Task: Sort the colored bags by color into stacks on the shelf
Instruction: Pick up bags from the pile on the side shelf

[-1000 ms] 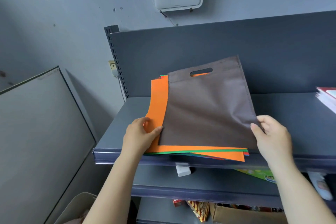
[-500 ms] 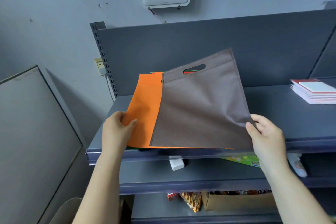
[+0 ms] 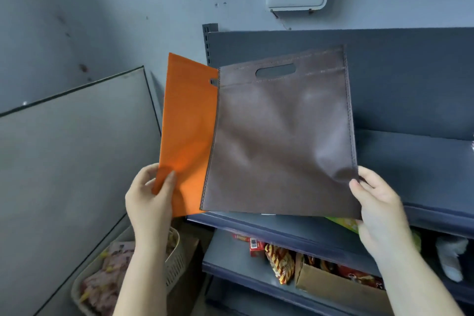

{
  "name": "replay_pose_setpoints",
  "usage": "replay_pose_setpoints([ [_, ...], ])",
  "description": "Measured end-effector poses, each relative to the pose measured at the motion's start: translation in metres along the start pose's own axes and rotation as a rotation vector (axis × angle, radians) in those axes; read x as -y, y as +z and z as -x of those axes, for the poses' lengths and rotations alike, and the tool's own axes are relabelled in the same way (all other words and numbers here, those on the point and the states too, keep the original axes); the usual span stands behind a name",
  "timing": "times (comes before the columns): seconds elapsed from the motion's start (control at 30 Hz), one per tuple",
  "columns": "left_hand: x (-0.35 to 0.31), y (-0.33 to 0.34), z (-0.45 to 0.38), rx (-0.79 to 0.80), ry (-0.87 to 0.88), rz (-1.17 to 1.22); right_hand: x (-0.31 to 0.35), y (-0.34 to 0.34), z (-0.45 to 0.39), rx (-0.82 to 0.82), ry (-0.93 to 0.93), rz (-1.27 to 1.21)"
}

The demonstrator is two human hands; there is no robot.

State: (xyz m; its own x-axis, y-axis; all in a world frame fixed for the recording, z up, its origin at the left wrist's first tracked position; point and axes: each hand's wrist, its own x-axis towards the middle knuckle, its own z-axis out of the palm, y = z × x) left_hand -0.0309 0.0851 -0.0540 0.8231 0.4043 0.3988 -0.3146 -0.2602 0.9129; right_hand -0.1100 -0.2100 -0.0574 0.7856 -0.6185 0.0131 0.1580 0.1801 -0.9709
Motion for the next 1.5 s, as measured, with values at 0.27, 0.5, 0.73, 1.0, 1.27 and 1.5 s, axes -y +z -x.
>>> replay_pose_setpoints([
  [0.27,0.003,-0.124,0.082,-0.364,-0.043,-0.018,-0.026,0.039,0.057,0.352,0.13,-0.026],
  [0.5,-0.021,-0.233,0.135,-0.601,0.011,-0.034,-0.052,0.107,0.124,0.681,0.219,-0.087],
  [0.73,-0.048,-0.328,0.178,-0.801,0.009,-0.108,-0.058,0.176,0.201,0.915,0.286,-0.163],
  [1.0,-0.073,-0.457,0.216,-0.991,0.051,-0.222,-0.052,0.249,0.329,1.103,0.329,-0.305],
  [1.27,-0.077,-0.585,0.254,-1.128,0.006,-0.274,-0.054,0.3,0.442,1.218,0.322,-0.369],
  [1.5,-0.07,-0.67,0.271,-1.088,-0.125,-0.238,-0.056,0.326,0.509,1.243,0.333,-0.349],
])
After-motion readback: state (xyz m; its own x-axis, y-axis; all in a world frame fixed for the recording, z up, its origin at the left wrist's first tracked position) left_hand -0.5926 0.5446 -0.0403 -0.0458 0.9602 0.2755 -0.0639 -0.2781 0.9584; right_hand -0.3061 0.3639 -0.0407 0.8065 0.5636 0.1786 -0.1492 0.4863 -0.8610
